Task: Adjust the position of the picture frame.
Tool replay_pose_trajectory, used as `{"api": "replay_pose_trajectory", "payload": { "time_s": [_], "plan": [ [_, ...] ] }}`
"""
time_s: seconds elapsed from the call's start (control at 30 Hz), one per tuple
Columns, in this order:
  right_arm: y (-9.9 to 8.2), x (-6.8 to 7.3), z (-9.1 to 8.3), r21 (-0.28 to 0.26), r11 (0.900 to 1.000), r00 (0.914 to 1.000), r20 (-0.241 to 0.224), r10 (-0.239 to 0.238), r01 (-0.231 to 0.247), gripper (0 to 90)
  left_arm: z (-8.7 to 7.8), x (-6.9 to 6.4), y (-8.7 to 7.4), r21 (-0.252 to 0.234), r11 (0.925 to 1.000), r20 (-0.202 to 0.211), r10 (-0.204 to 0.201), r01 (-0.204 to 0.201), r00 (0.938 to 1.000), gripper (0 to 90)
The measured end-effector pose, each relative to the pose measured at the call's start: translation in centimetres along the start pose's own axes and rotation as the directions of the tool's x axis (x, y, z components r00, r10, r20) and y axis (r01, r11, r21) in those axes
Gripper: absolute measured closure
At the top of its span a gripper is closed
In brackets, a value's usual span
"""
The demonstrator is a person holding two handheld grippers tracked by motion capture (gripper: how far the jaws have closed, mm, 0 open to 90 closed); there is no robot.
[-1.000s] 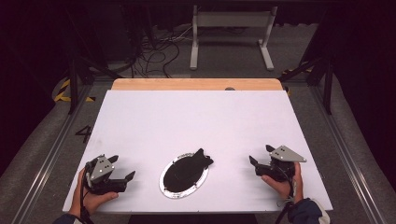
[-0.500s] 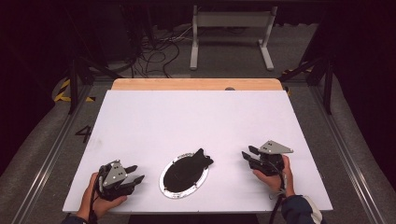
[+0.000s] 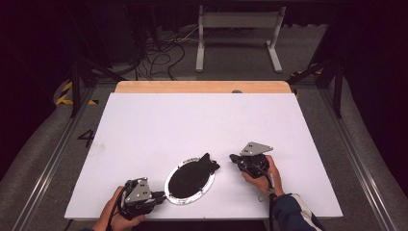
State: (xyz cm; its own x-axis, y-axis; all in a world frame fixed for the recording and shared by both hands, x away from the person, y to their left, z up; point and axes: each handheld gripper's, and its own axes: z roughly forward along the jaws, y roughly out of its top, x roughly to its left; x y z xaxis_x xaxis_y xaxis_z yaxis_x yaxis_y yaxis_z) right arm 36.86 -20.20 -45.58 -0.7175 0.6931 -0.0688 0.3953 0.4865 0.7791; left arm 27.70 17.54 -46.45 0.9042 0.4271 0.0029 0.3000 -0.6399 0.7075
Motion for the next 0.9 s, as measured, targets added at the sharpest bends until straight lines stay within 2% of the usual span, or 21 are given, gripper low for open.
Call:
{"api": "replay_pose_trajectory", "payload": {
  "time_s": [0.07,0.2,0.37,0.47,0.53,0.63,0.9],
  "plan": [
    [0.4,0.4,0.5,-0.003,1.0,0.9999,-0.012,-0.003,0.003,90.0,0.2,-0.1,0.1,0.003,0.9998,0.009,0.018,-0.018,0.9998,81.4],
    [1.4,1.3,1.6,-0.018,0.9998,0.9987,-0.049,-0.013,0.012,90.0,0.4,0.0,0.2,0.0,1.0,0.016,0.009,-0.009,0.9998,83.7],
    [2.0,2.2,2.7,-0.004,0.9997,0.9977,-0.062,-0.025,0.025,90.0,0.4,-0.2,0.2,0.005,0.9999,0.015,0.011,-0.012,0.9998,84.9],
    [2.0,2.4,3.0,0.009,0.9993,0.9968,-0.073,-0.034,0.035,90.0,0.4,-0.6,0.3,0.006,0.9998,0.019,0.021,-0.021,0.9996,84.2],
    [2.0,2.4,3.0,0.008,0.9995,0.9962,-0.082,-0.03,0.031,90.0,0.5,-0.7,0.3,0.006,0.9997,0.037,0.025,-0.026,0.999,83.2],
    [2.0,2.5,3.1,0.019,0.999,0.9949,-0.093,-0.039,0.041,90.0,0.7,-0.8,0.5,0.002,0.9998,0.038,0.018,-0.018,0.9991,83.8],
    [2.0,2.5,3.1,0.027,0.9982,0.9958,-0.075,-0.051,0.054,90.0,0.9,-0.6,0.7,0.0,0.9998,0.033,0.019,-0.019,0.9993,89.8]
  ]
}}
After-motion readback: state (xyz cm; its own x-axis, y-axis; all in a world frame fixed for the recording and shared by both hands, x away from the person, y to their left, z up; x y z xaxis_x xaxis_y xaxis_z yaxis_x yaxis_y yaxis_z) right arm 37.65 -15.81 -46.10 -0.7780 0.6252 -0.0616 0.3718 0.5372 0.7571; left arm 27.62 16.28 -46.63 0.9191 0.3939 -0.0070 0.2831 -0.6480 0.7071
